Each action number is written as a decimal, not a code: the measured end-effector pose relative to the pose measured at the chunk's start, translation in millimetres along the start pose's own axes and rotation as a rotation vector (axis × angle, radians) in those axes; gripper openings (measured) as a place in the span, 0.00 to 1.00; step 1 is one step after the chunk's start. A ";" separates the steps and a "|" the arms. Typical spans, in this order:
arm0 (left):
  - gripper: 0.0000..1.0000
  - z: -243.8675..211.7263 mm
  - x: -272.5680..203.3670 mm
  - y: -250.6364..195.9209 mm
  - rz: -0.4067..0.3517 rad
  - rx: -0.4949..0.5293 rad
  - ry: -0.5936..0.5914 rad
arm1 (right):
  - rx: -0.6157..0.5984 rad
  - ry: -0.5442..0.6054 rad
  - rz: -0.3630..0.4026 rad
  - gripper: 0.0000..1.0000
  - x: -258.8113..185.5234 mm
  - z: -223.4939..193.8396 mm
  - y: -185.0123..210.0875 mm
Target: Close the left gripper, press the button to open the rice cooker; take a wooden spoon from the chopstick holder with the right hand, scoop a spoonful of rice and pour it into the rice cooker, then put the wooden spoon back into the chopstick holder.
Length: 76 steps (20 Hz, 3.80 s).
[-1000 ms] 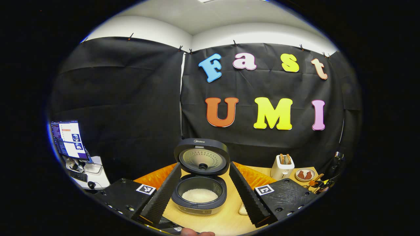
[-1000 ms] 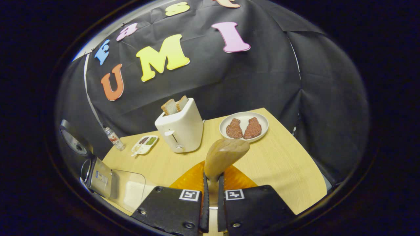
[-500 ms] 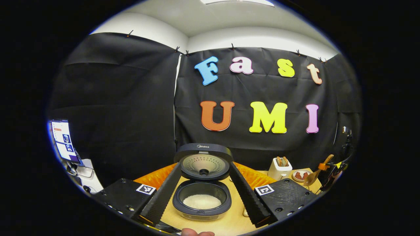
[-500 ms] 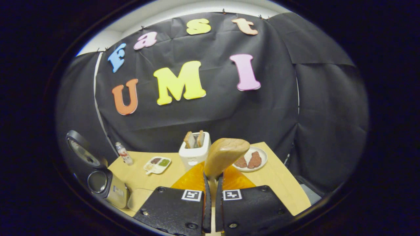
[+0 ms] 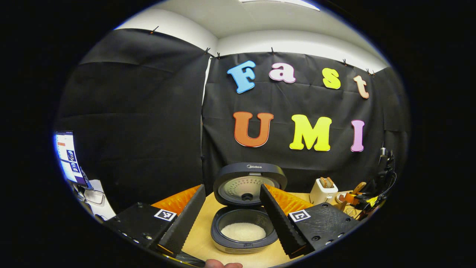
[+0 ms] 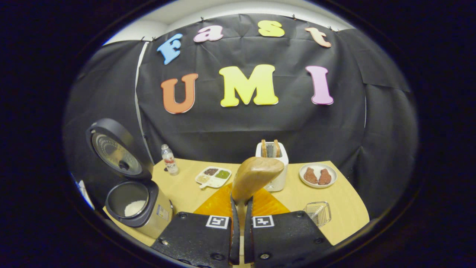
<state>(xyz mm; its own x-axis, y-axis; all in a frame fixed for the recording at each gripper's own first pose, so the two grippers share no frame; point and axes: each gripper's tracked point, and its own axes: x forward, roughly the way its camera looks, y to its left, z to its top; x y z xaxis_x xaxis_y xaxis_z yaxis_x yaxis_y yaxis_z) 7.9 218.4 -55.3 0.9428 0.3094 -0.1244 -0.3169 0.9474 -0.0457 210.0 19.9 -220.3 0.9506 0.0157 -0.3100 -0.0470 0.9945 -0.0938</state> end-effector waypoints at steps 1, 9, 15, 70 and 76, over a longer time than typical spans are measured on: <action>0.95 -0.6 2.6 5.8 0.008 -0.008 0.007 | -0.045 0.004 -0.019 0.10 5.9 -11.8 1.3; 0.95 -11.4 4.2 27.2 0.027 0.019 0.060 | -0.451 -0.026 -0.138 0.10 45.5 -77.5 9.0; 0.95 -18.5 -1.2 29.8 0.024 0.037 0.096 | -0.439 -0.014 -0.166 0.10 69.4 -96.4 12.4; 0.94 -20.3 -47.8 -2.5 0.029 -0.047 0.129 | 0.802 0.098 0.543 0.13 -1.7 97.3 137.4; 0.95 -27.6 -53.8 27.5 0.063 -0.084 0.150 | 0.708 0.179 0.616 0.10 3.5 77.6 229.9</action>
<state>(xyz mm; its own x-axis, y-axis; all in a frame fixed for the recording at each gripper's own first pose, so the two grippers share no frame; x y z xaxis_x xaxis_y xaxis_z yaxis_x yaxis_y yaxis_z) -54.5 225.5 -77.2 0.8967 0.3463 -0.2757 -0.3885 0.9142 -0.1152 226.4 256.7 -169.6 0.7572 0.5995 -0.2594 -0.2710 0.6497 0.7103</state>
